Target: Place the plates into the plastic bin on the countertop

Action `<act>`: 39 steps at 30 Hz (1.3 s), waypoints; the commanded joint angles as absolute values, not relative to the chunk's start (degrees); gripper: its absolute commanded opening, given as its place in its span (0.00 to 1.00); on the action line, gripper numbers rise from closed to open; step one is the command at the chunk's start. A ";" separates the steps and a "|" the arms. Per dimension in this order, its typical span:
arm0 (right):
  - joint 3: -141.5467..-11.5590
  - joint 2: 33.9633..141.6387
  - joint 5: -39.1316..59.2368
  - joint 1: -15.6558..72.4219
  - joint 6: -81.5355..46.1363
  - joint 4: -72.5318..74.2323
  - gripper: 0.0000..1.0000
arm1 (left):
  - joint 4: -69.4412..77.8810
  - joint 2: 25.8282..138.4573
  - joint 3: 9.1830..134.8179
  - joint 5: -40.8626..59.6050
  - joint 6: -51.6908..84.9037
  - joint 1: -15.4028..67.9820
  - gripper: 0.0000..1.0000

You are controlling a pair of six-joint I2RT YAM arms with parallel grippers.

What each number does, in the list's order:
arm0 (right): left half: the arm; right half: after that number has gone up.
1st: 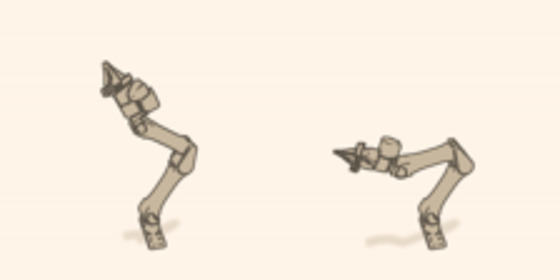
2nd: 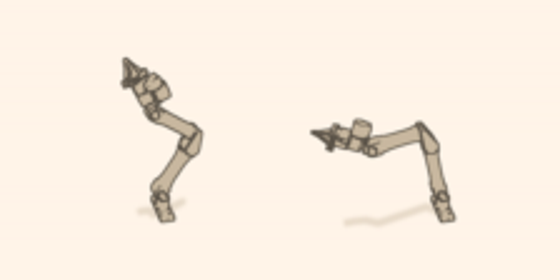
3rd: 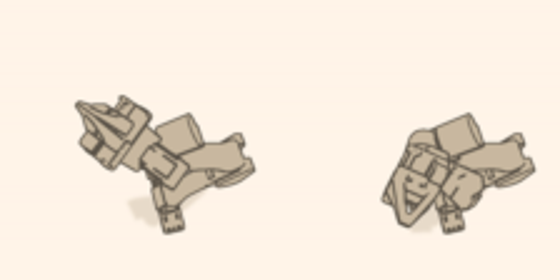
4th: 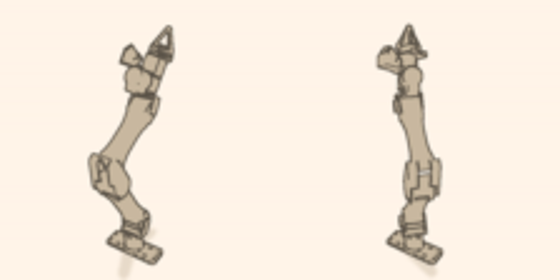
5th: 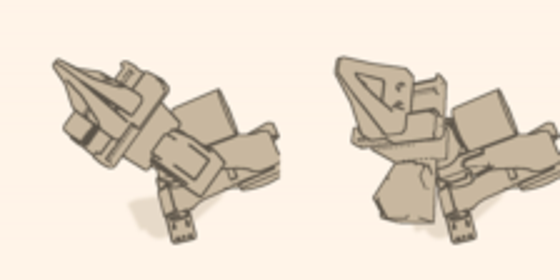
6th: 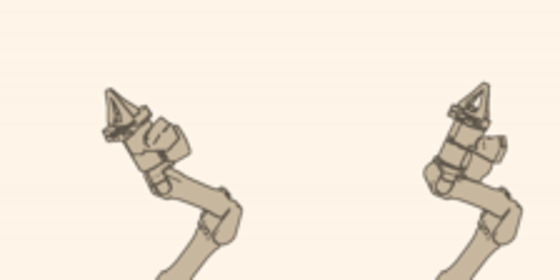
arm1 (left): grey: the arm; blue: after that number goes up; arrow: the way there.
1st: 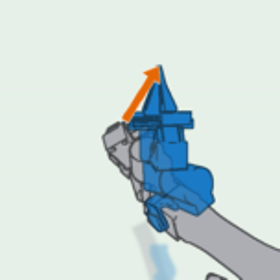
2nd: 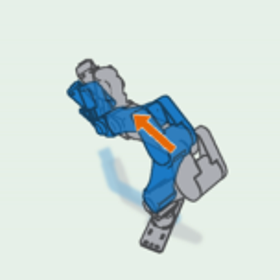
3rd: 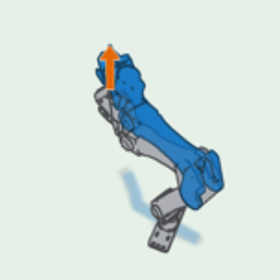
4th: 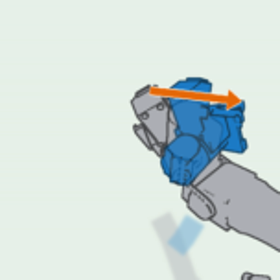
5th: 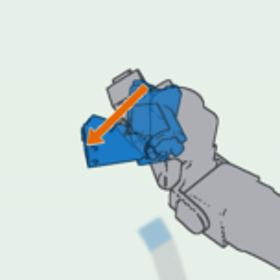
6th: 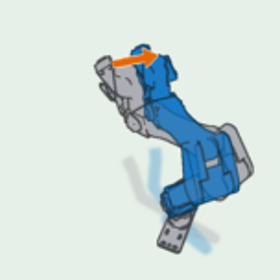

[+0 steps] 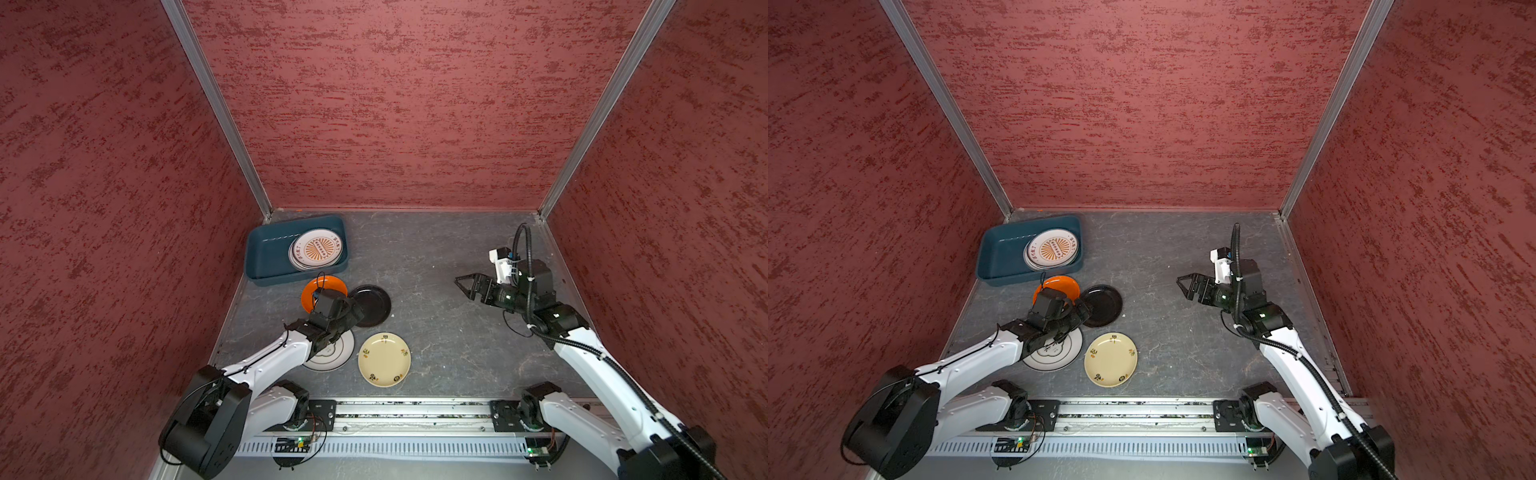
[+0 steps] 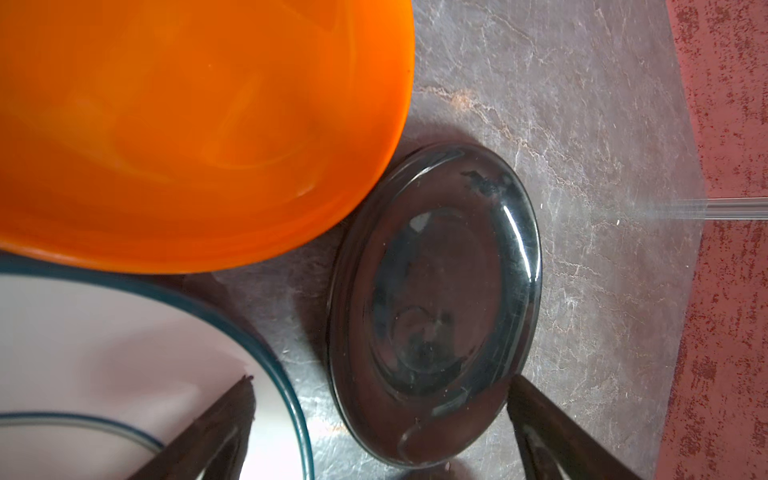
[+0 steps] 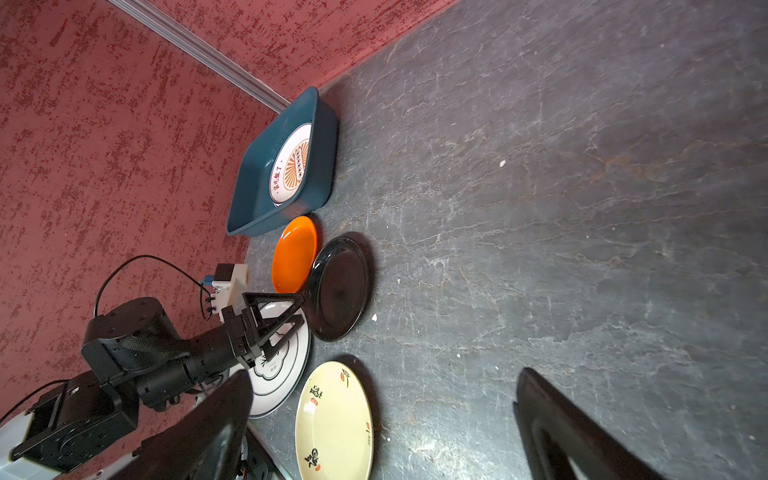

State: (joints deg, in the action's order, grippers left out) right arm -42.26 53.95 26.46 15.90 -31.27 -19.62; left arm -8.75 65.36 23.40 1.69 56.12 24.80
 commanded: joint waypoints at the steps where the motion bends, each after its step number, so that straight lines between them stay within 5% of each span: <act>1: -43.55 53.89 26.07 15.48 -31.20 -18.94 0.99 | -14.83 67.19 23.05 4.94 55.39 25.33 0.96; 13: -43.42 53.02 26.50 15.21 -31.79 -18.59 0.99 | -36.14 54.90 31.86 1.00 54.71 23.46 0.97; 21: -43.77 53.95 27.85 14.81 -31.22 -16.23 0.99 | -55.53 50.03 35.62 -3.08 53.64 11.40 0.95; 26: -44.08 55.09 29.00 14.34 -30.27 -15.99 0.99 | -56.22 50.28 33.58 -0.91 50.49 1.17 0.99; 39: -44.47 55.28 29.47 11.13 -25.95 -18.18 0.99 | -54.38 56.08 31.33 -4.89 51.93 -1.50 0.99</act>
State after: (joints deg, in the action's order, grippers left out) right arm -42.37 55.24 28.51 11.99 -28.18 -17.89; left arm -55.61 55.35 32.53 -4.84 52.40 -1.08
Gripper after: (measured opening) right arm 0.989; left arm 0.994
